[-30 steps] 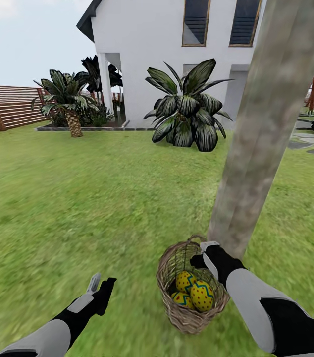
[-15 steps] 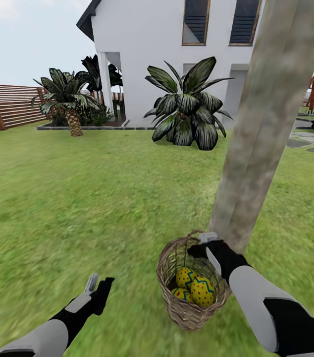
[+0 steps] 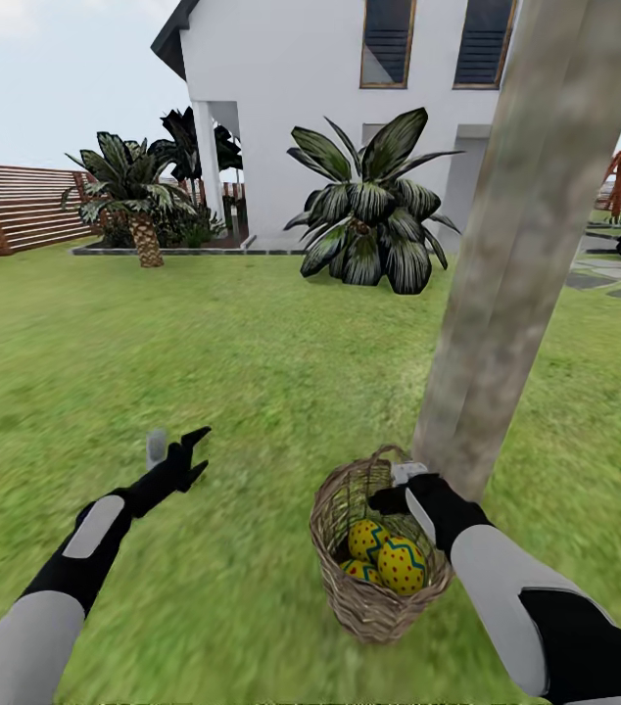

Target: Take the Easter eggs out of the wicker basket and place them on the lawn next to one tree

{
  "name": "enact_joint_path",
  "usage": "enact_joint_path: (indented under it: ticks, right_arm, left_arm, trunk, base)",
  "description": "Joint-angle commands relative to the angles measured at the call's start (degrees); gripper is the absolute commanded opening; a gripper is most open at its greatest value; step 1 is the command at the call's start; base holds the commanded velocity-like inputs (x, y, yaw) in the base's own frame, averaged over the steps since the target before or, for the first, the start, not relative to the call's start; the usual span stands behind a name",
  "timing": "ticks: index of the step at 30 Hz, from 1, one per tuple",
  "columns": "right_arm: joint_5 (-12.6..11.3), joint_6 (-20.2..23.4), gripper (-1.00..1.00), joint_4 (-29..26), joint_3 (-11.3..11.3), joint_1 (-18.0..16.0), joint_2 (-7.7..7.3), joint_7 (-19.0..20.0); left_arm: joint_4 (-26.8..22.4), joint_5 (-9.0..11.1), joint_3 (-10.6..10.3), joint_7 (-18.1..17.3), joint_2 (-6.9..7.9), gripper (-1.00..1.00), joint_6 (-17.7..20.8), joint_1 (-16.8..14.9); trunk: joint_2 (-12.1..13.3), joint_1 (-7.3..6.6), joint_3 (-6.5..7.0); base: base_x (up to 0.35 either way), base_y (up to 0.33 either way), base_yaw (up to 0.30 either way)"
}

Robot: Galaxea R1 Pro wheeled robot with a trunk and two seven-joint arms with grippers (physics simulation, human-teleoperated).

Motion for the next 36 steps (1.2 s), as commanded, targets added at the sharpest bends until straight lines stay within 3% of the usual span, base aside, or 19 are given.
enact_joint_path:
  ticks: [1,4,9,13,18,22,30,36]
  right_arm:
    - [0.56,0.87,1.0,-0.12,-0.39,-0.01,0.04,0.37]
    - [0.44,2.04,1.0,-0.11,-0.43,-0.01,0.08,0.34]
    - [0.15,2.83,1.0,-0.26,-0.73,-0.01,-0.29,0.18]
    - [0.16,2.84,1.0,-0.42,-0.94,-0.01,-0.55,0.25]
    - [0.15,2.76,1.0,-0.52,-1.85,-0.01,-1.11,0.12]
    - [0.18,2.86,1.0,-0.49,-5.11,-0.01,-1.26,-0.22]
    - [0.0,2.99,1.0,-0.42,-6.12,-0.01,-1.34,-0.32]
    - [-0.11,3.01,1.0,0.11,-8.12,-0.01,-1.28,-0.37]
  left_arm:
    - [-3.0,0.01,0.15,-0.31,-0.02,1.0,2.26,-0.01]
    - [-8.3,0.19,0.19,-0.76,-0.03,1.0,7.67,0.03]
    - [-9.77,2.32,0.2,-4.96,-0.01,1.0,14.68,0.86]
    - [-9.68,2.58,0.2,-7.45,0.09,1.0,15.38,1.68]
    - [-9.59,2.61,0.2,-7.75,0.12,1.0,15.43,1.9]
    - [-9.56,2.61,0.21,-7.8,0.12,1.0,15.42,1.92]
    - [-9.4,2.55,0.25,-7.87,0.12,1.0,15.35,1.93]
    - [-9.25,2.52,0.29,-7.87,0.12,1.0,15.29,1.93]
  trunk:
    - [-0.43,0.22,-0.25]
    - [-1.64,0.88,-0.79]
    - [-3.64,1.98,-1.68]
    - [-5.24,2.86,-2.4]
    - [-7.25,3.95,-3.3]
    - [-7.28,4.01,-3.74]
    - [-7.28,4.01,-3.74]
    - [-7.28,4.01,-3.74]
  base:
    - [0.0,0.0,0.0]
    - [0.0,0.0,0.0]
    - [0.0,0.0,0.0]
    - [0.0,0.0,0.0]
    - [0.0,0.0,0.0]
    - [0.0,0.0,0.0]
    - [0.048,0.0,0.0]
    - [0.251,0.0,0.0]
